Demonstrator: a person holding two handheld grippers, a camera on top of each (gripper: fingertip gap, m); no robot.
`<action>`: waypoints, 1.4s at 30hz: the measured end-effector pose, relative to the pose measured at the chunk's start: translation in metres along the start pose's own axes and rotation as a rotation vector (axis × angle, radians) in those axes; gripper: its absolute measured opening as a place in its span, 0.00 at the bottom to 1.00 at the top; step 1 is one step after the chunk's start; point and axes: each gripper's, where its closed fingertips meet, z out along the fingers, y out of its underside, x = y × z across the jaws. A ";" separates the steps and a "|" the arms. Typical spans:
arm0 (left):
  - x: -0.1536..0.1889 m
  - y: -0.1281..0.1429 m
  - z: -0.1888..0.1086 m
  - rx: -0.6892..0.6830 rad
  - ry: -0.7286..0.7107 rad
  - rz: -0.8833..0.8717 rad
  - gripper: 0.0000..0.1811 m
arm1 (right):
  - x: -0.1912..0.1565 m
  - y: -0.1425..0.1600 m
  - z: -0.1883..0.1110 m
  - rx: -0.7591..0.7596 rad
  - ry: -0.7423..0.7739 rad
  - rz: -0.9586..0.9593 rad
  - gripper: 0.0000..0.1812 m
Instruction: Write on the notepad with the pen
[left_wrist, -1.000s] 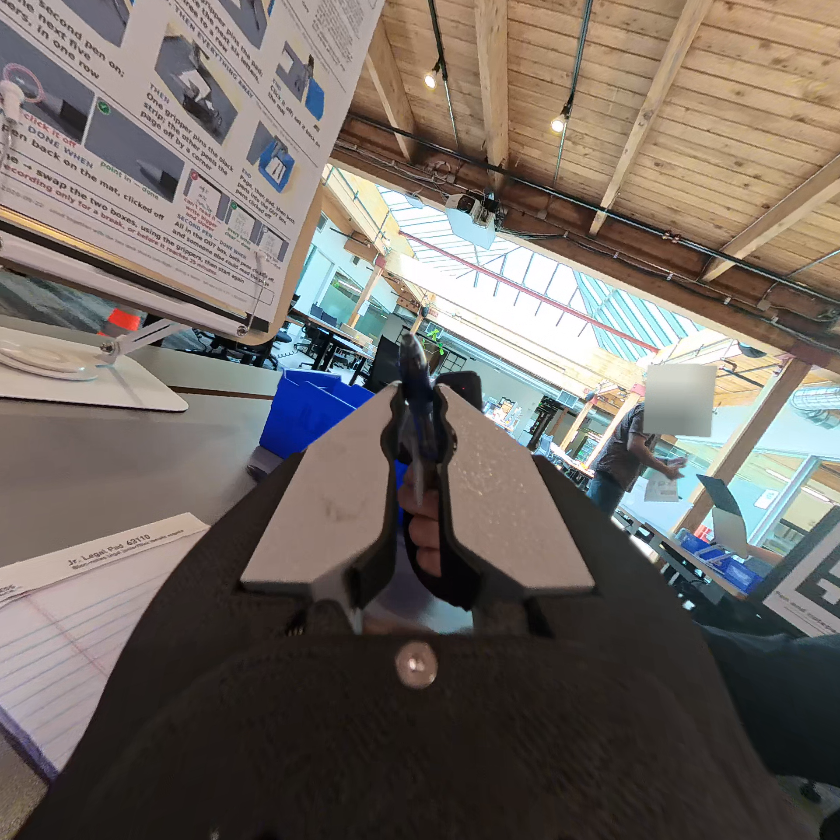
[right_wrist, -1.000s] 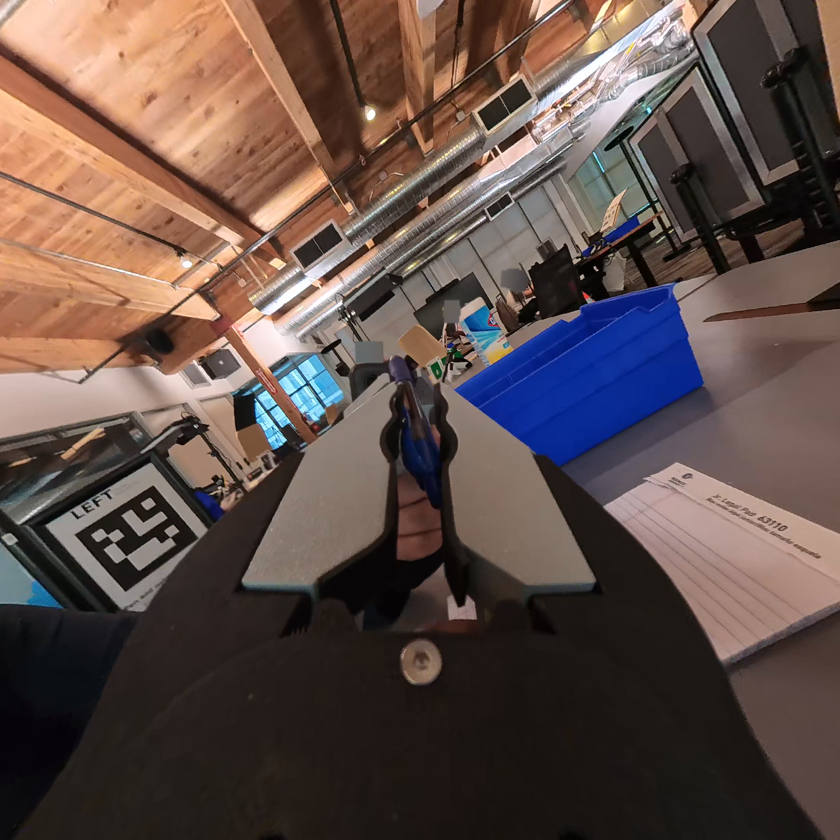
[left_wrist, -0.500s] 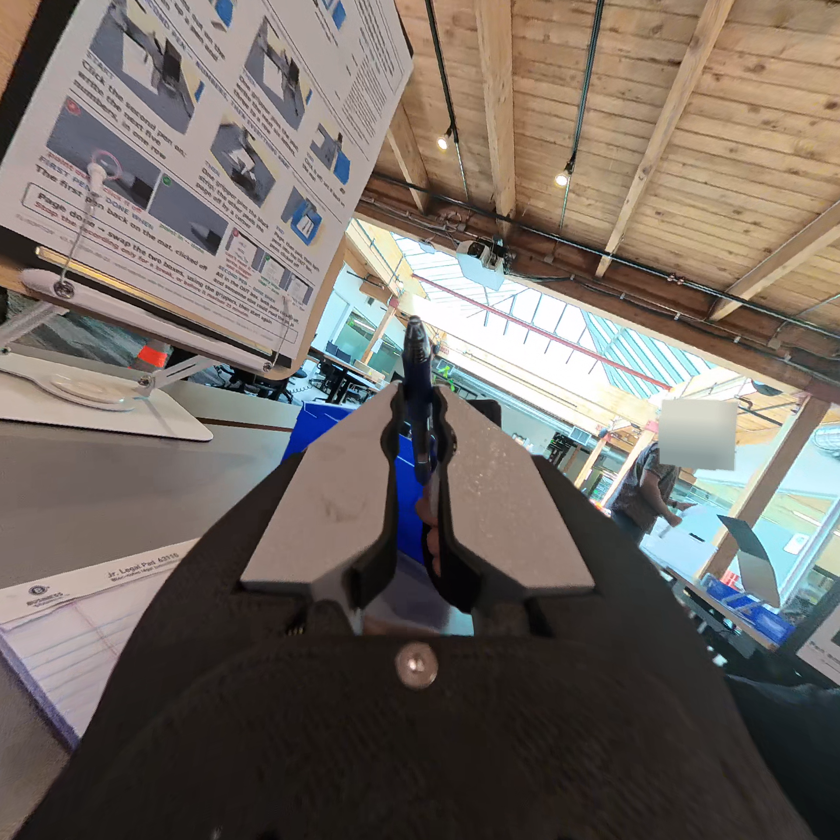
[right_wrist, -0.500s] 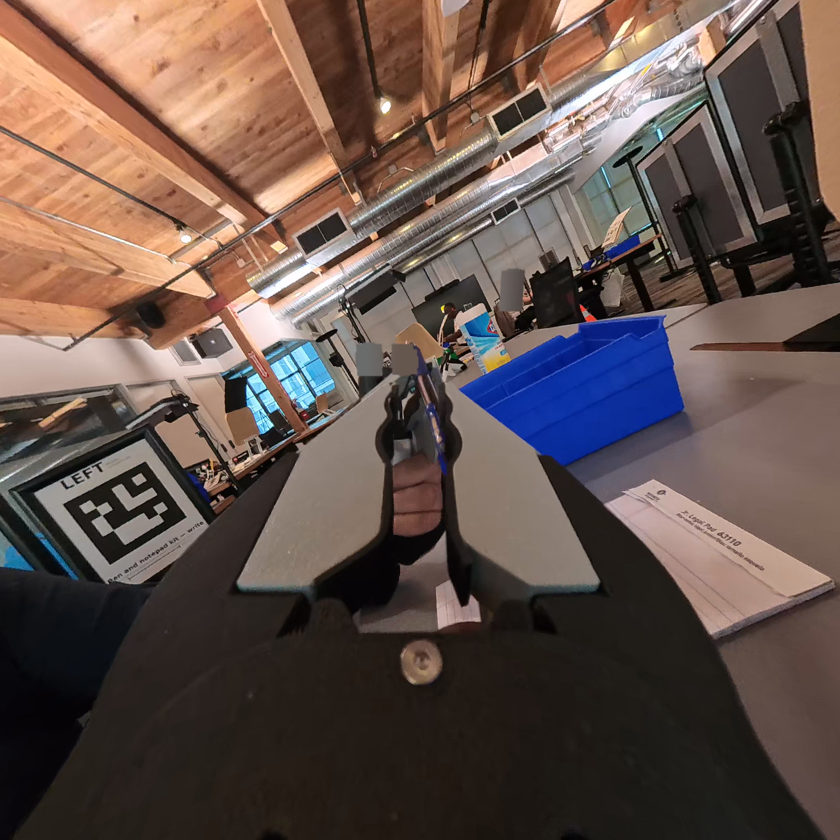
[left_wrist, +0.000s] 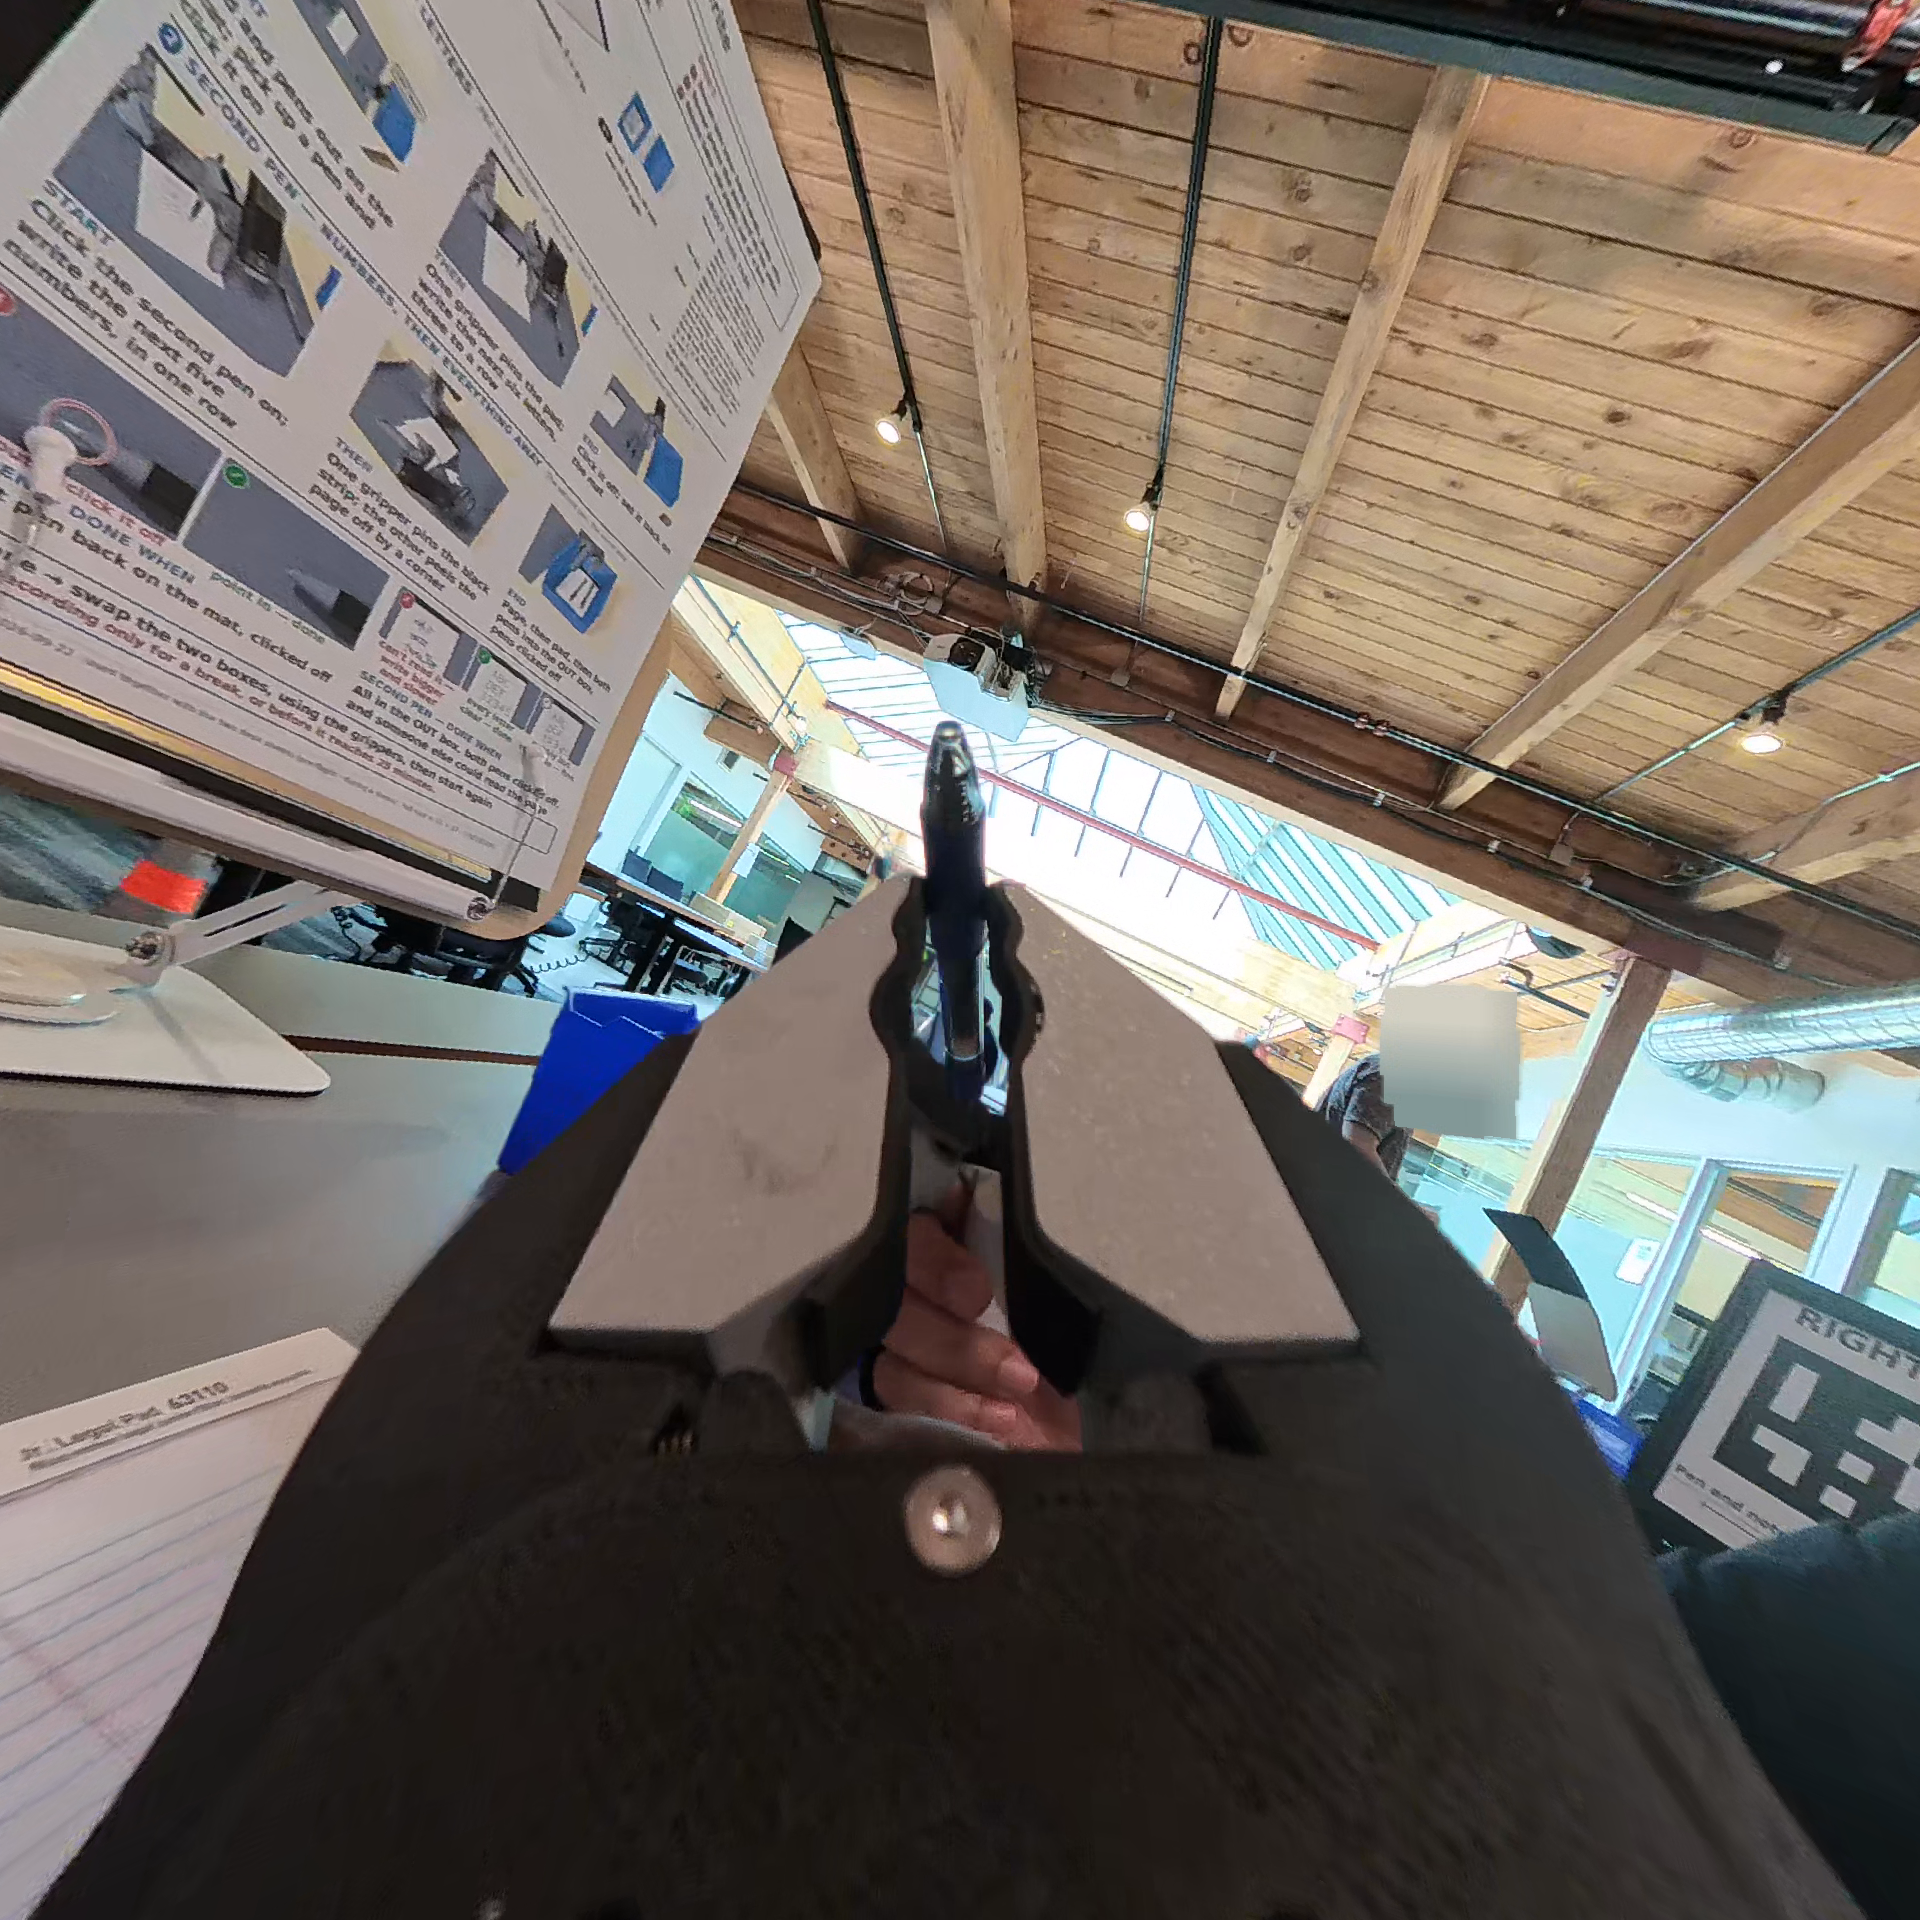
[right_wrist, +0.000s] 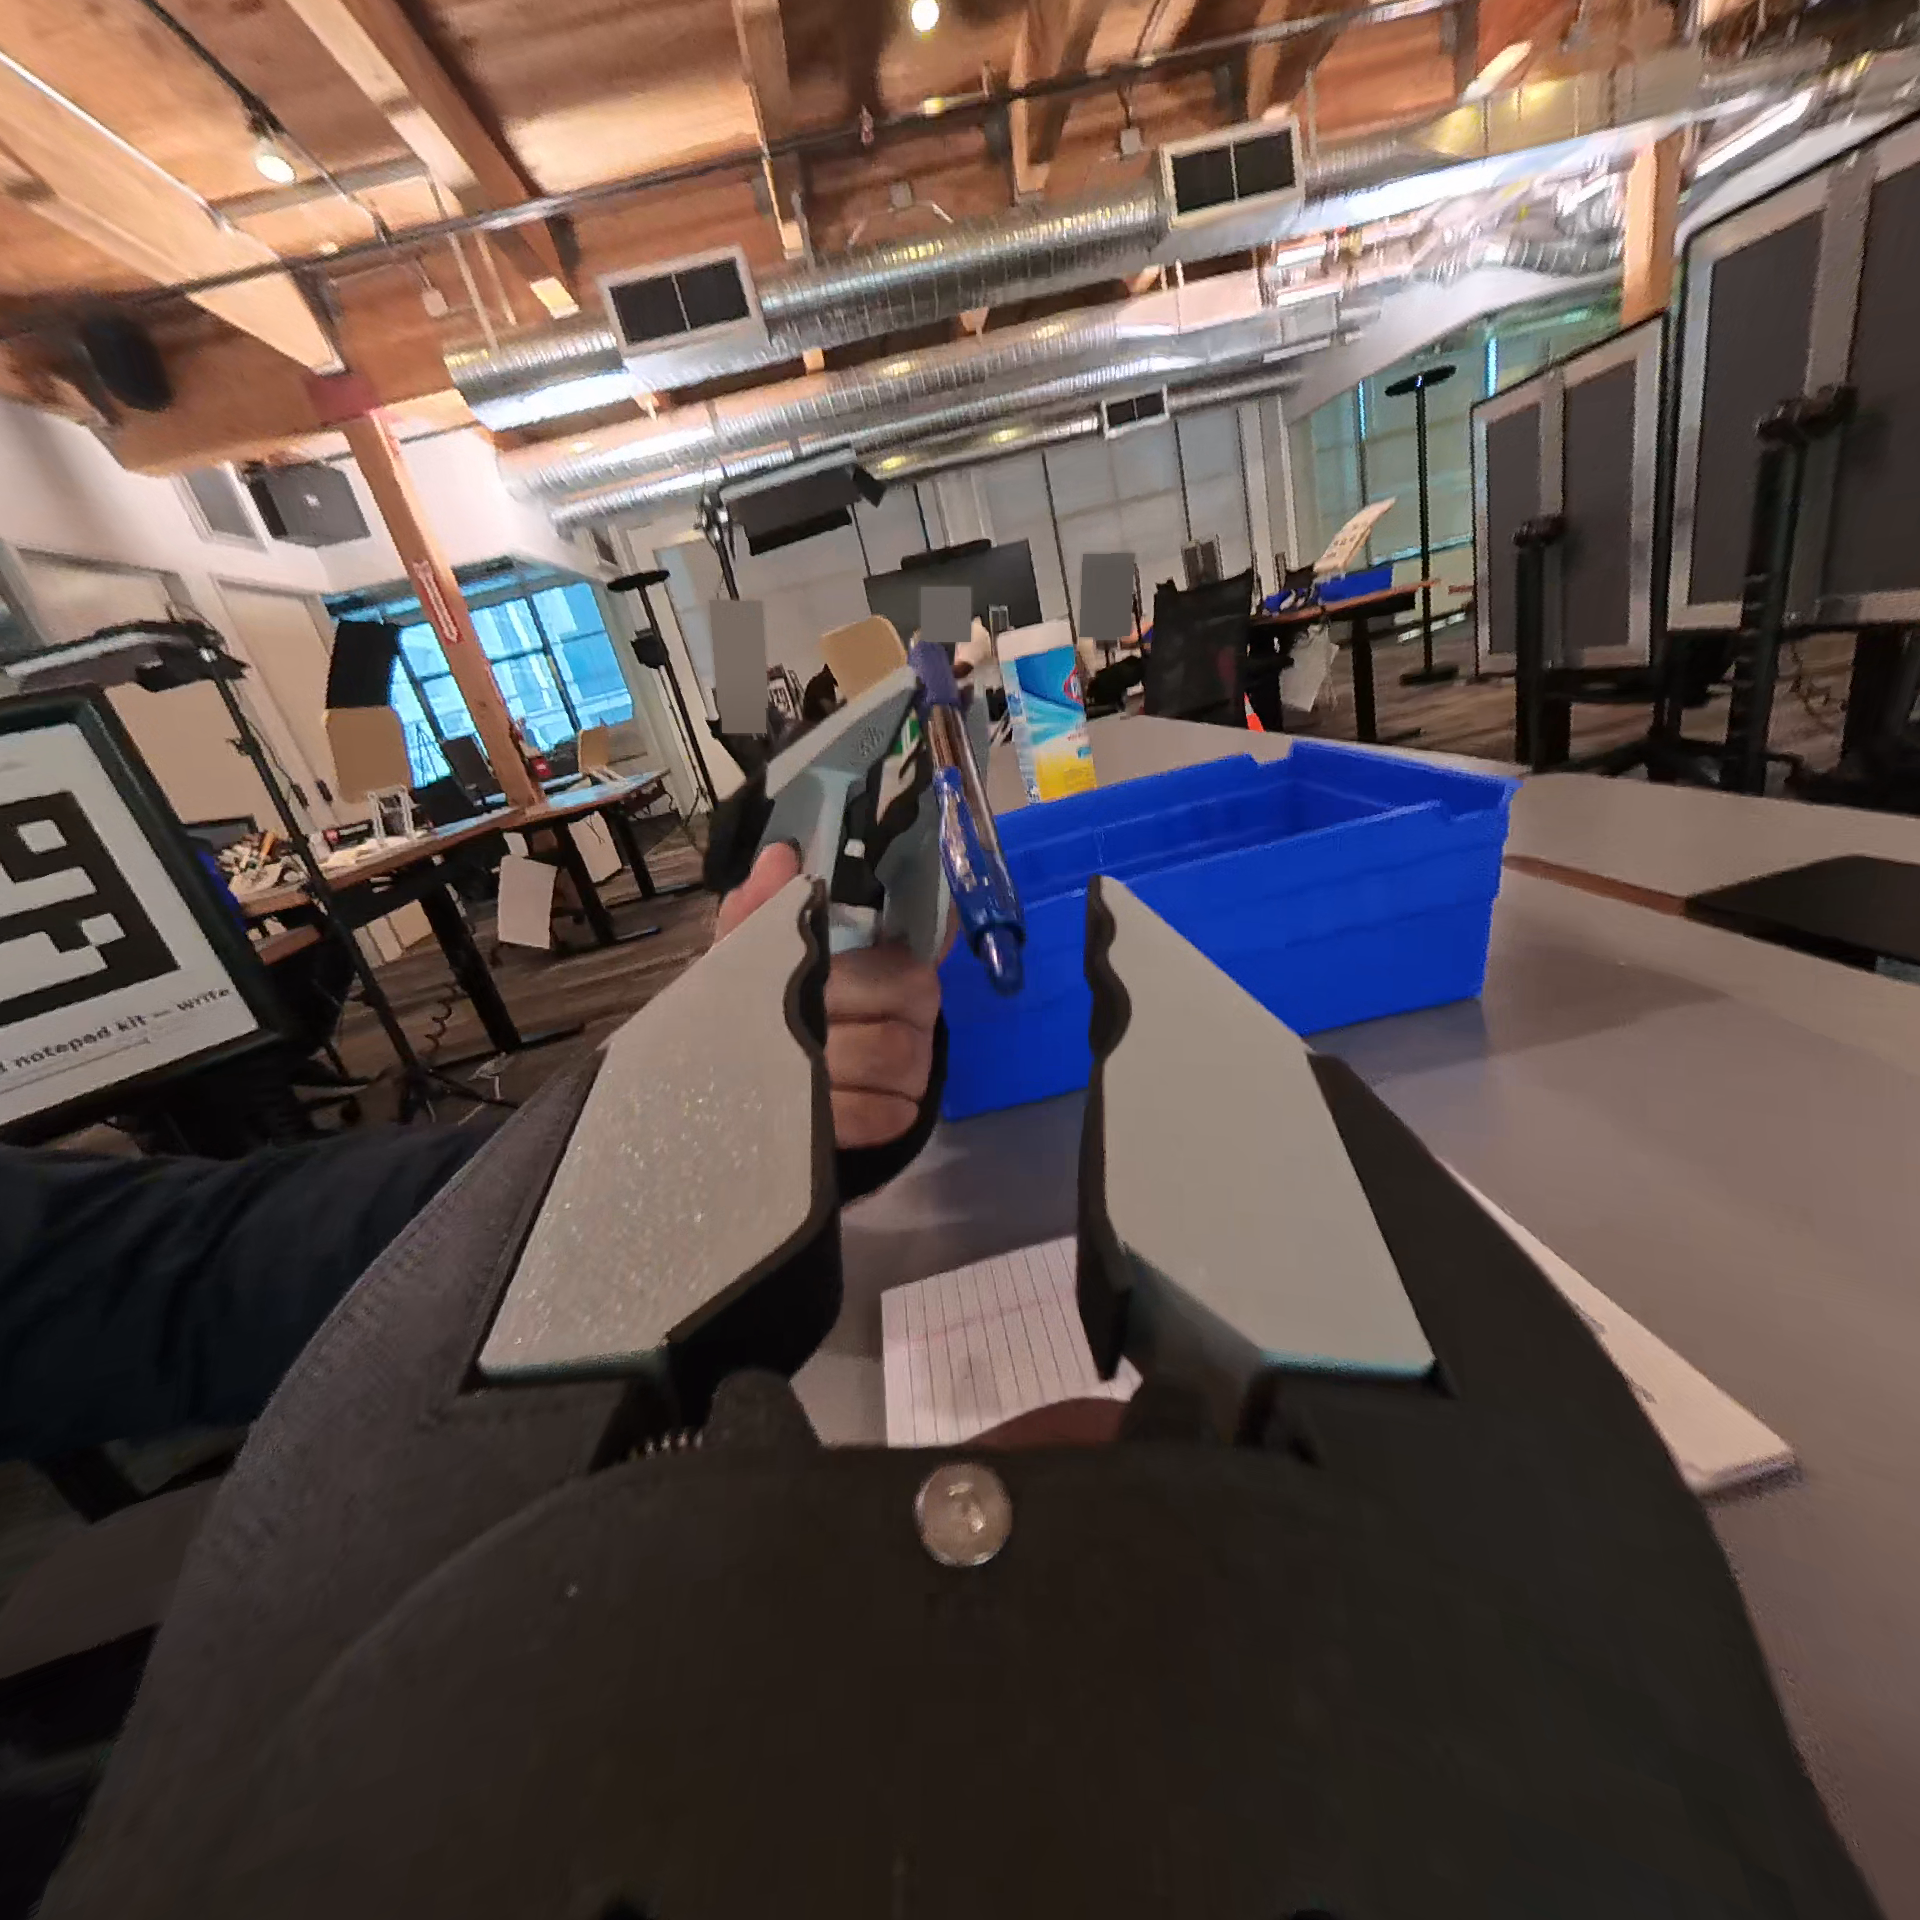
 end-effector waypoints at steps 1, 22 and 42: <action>0.002 0.003 0.001 -0.009 0.007 0.000 0.05 | -0.002 -0.004 0.001 0.026 0.002 0.001 0.22; 0.002 0.016 0.005 -0.043 0.032 -0.073 0.06 | -0.005 -0.004 0.004 0.017 0.032 -0.074 0.03; -0.004 0.053 0.002 -0.363 -0.026 0.065 0.18 | 0.004 0.019 -0.033 -0.335 -0.041 0.040 0.03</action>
